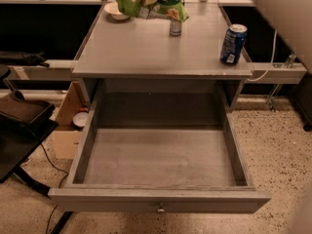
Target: Place green rice chip bag into top drawer
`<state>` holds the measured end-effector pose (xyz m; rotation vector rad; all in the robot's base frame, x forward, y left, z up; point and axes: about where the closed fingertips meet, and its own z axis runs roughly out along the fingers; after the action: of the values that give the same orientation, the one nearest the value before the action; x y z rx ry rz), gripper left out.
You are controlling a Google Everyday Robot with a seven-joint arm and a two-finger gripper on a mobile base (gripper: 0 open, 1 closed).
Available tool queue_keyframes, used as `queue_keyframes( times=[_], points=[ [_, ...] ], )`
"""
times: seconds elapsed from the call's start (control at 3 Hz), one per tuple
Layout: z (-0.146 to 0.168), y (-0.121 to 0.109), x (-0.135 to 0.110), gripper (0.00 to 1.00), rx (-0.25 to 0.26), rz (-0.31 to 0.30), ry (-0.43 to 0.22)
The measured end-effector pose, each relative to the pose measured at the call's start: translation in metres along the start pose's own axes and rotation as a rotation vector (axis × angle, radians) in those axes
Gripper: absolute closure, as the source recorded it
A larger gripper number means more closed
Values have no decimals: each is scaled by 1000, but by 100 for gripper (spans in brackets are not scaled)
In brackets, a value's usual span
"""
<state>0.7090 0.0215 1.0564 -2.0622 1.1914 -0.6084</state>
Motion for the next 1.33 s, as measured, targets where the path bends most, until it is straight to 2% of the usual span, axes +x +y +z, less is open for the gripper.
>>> queue_keyframes(
  times=[0.33,0.67,1.0,1.33],
  points=[
    [-71,17,-15,100,129,82,-55],
    [-80,96,12,100,66,161,-30],
    [-41,203,33,100,-131,207,-45],
    [18,295,37,100,-327,185,-153]
  ],
)
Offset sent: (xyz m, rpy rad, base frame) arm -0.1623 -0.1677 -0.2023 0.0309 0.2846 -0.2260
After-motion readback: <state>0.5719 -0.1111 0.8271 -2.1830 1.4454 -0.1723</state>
